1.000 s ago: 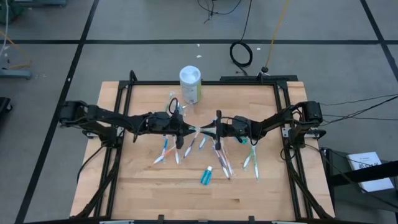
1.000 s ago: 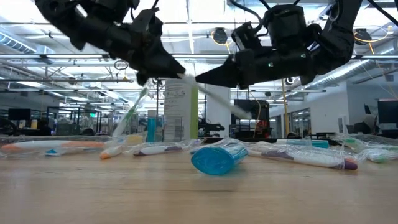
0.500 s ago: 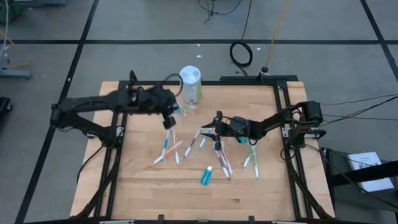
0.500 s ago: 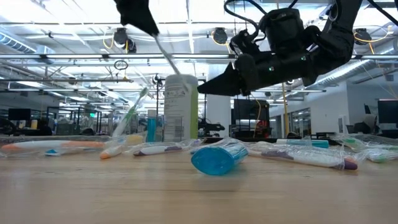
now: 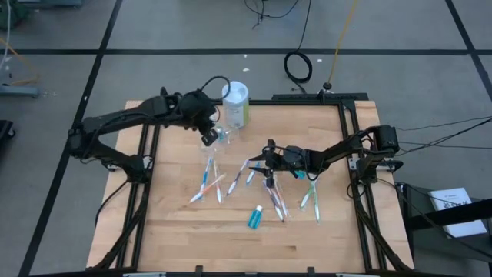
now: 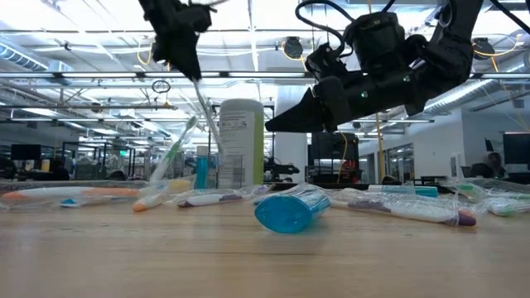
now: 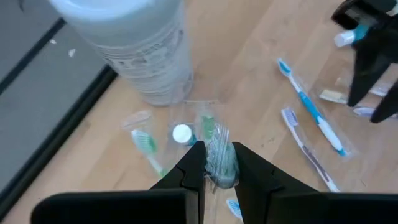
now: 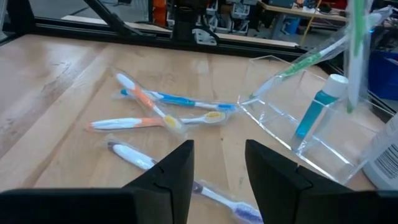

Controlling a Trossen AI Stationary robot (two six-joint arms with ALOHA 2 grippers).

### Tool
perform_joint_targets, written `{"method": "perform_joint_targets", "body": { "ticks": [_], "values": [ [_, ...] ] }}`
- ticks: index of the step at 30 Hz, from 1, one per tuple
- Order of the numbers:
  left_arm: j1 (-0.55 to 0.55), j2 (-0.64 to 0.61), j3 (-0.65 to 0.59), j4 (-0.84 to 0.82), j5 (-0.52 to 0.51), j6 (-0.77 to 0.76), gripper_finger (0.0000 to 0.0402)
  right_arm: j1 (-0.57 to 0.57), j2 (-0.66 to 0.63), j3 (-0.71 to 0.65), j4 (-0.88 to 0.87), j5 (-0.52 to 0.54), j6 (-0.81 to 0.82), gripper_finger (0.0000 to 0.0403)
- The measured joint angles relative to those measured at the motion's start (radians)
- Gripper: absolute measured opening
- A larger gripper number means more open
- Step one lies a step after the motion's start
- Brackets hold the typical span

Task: Pick & Place toothbrushing station
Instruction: Put the green toothbrush into the transparent organizer, then put the orange toothbrush into the transparent organizer

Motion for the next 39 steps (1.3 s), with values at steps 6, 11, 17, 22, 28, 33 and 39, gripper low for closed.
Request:
{"method": "perform_joint_targets", "body": {
  "ticks": [6,11,17,22,28,33,39],
  "values": [
    [0.029,0.1,-0.003,-0.003,0.045,0.03,0.0056,0.0,0.0,0.0,-0.003,0.0,0.0,0.0131],
    [0.042,0.162,-0.003,0.061,0.021,0.045,0.007,0.0,0.0,0.0,-0.003,0.0,-0.006,0.013],
    [0.043,0.199,-0.003,0.168,0.012,0.133,0.0118,0.0,0.0,0.0,-0.003,0.0,-0.008,0.013],
    [0.042,0.2,-0.003,0.307,-0.01,0.157,0.015,0.0,0.0,0.0,-0.003,0.0,-0.008,0.013],
    [0.025,0.191,-0.002,0.39,0.002,0.196,0.0165,0.0,0.0,0.0,-0.006,0.0,-0.008,0.013],
    [-0.013,0.191,-0.002,0.362,0.003,0.229,0.0166,0.0,0.0,0.0,-0.031,0.0,-0.008,0.013],
    [-0.084,0.184,-0.002,0.284,0.003,0.246,0.0165,0.0,0.0,0.0,-0.053,0.0,0.0,0.013]
  ]
}}
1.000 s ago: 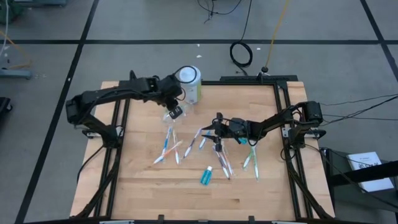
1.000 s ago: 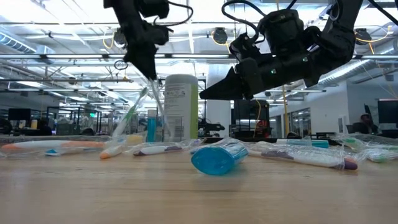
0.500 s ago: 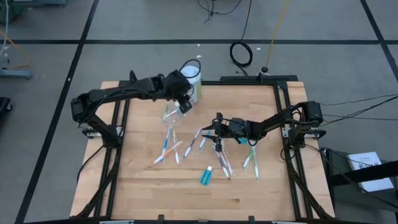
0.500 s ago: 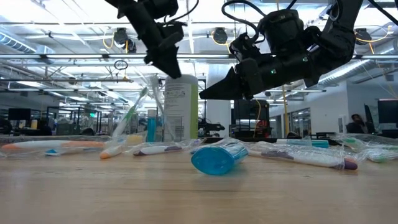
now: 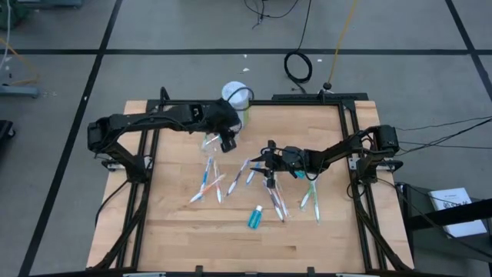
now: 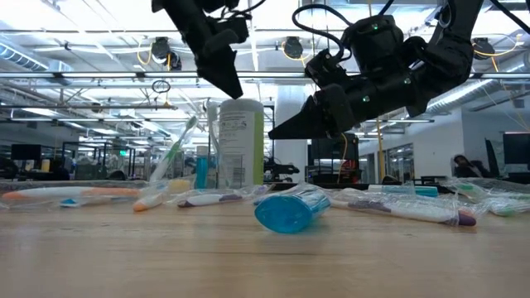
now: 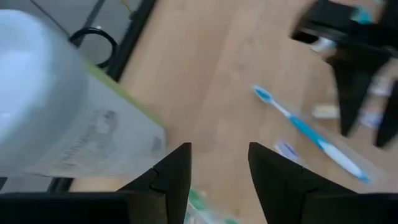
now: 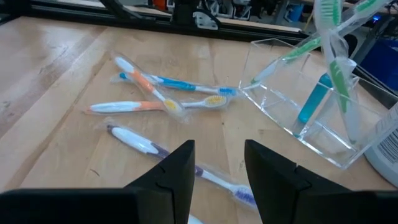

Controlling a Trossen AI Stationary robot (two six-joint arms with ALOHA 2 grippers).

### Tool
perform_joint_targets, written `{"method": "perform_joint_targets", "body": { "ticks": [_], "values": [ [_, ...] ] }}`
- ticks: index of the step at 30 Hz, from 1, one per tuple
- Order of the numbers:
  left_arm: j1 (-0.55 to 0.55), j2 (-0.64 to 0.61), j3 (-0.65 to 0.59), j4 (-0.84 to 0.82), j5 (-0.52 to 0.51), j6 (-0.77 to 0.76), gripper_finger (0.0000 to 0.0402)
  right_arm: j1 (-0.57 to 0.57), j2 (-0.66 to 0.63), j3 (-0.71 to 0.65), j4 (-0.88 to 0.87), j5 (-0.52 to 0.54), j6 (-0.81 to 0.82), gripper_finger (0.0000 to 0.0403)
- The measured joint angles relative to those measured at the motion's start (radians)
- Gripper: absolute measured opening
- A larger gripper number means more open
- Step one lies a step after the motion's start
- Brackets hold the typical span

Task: Pick & Place toothbrushing station
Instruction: Put the orange toothbrush into the transparent organizer

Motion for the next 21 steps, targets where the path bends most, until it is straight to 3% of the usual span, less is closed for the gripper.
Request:
{"method": "perform_joint_targets", "body": {
  "ticks": [10,13,17,21],
  "values": [
    [-0.15,-0.002,0.0,-0.117,-0.007,0.012,0.0127,0.0,0.0,0.0,-0.009,0.0,0.068,0.013],
    [-0.18,-0.033,0.0,-0.228,-0.012,0.017,0.0111,0.0,0.0,0.0,-0.019,0.0,0.07,0.013],
    [-0.207,-0.093,0.0,-0.331,-0.001,-0.074,0.0097,0.0,0.0,0.0,-0.037,0.0,0.097,0.013],
    [-0.253,-0.183,-0.051,-0.313,0.017,-0.154,0.0093,0.0,0.0,-0.001,-0.049,0.0,0.096,0.013]
  ]
}}
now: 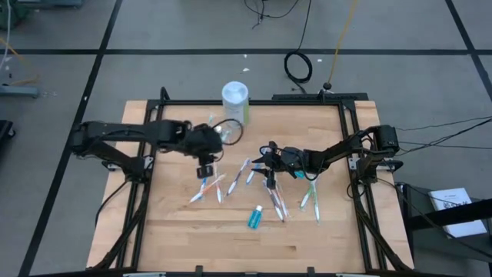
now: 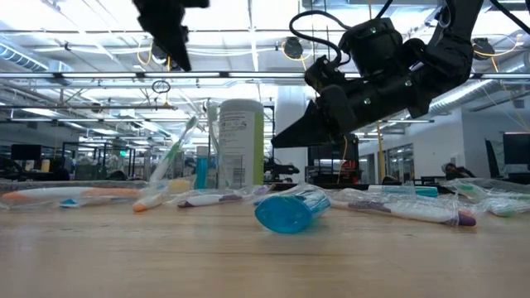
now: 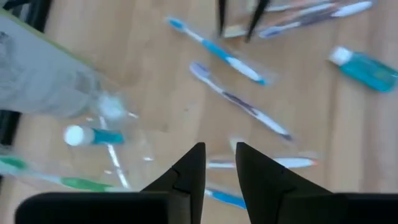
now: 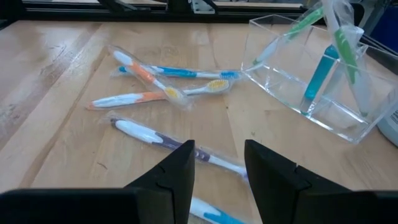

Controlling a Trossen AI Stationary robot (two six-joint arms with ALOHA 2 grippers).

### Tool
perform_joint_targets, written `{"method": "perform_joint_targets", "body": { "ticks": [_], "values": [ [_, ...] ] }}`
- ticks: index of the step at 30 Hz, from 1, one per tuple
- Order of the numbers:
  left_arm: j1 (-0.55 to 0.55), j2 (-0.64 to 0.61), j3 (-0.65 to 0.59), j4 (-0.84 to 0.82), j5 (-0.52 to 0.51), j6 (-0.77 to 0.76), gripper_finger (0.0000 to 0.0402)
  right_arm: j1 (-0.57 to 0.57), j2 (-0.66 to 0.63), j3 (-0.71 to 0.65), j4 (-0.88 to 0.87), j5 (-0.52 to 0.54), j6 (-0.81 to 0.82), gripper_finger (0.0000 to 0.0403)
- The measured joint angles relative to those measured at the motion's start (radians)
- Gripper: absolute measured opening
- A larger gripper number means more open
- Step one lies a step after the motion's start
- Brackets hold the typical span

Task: Pick & Place toothbrushing station
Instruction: Put the orange toothbrush into the transparent organizer

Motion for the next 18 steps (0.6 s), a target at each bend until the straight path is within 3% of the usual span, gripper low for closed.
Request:
{"method": "perform_joint_targets", "body": {
  "ticks": [6,11,18],
  "values": [
    [-0.096,-0.075,-0.255,0.266,0.0,-0.164,0.0093,0.005,0.0,0.0,0.009,0.001,0.008,0.013],
    [-0.158,-0.044,-0.457,0.547,0.0,-0.278,0.0093,0.021,0.0,0.0,0.009,0.0,0.003,0.013],
    [-0.145,0.029,-0.526,0.622,-0.056,-0.343,0.0093,0.048,0.0,0.001,0.026,0.0,0.001,0.013]
  ]
}}
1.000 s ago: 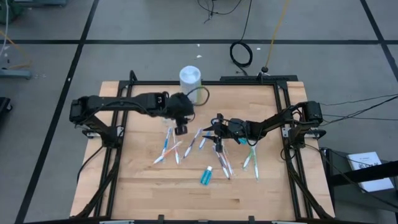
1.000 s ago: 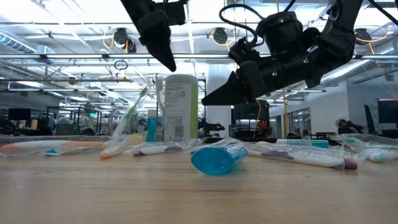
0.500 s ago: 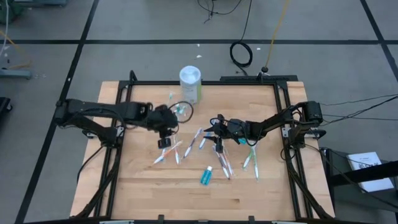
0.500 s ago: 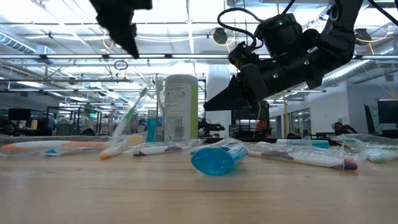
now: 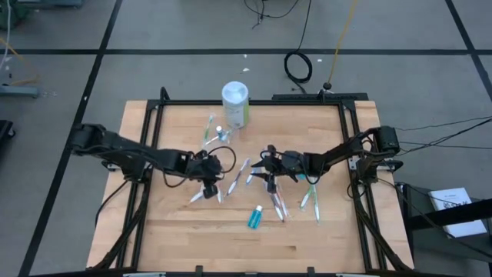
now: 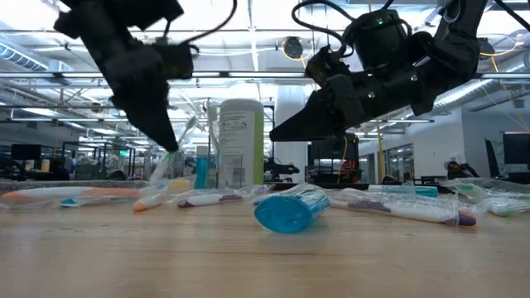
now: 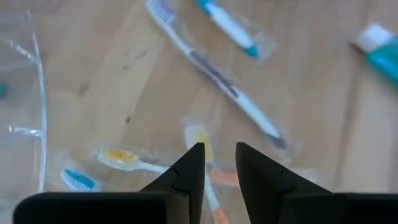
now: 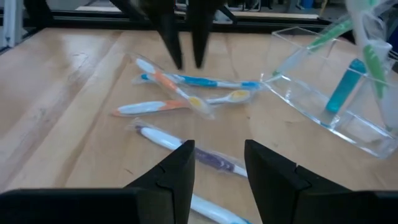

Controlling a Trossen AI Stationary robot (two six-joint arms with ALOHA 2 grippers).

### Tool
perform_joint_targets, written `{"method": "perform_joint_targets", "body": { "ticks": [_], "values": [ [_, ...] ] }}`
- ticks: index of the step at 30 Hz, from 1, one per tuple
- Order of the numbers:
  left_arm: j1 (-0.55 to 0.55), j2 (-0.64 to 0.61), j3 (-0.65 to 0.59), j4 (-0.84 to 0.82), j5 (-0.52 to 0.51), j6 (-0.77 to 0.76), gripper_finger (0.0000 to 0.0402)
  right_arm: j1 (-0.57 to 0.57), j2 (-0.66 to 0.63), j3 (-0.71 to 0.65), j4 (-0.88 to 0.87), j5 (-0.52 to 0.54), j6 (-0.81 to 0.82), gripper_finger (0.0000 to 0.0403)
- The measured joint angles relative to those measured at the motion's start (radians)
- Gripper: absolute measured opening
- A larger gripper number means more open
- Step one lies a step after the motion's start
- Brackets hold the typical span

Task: Pick & Place toothbrushing station
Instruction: Put the orange toothbrush into the transparent organizer

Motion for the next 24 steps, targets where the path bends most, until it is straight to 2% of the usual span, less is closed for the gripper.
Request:
{"method": "perform_joint_targets", "body": {
  "ticks": [12,24],
  "values": [
    [0.018,0.181,0.001,0.045,0.004,-0.024,0.0093,0.031,0.0,0.0,0.012,0.0,0.0,0.013],
    [0.025,0.232,0.002,0.091,0.004,-0.033,0.0092,0.03,0.0,0.0,0.024,0.0,0.0,0.013]
  ]
}}
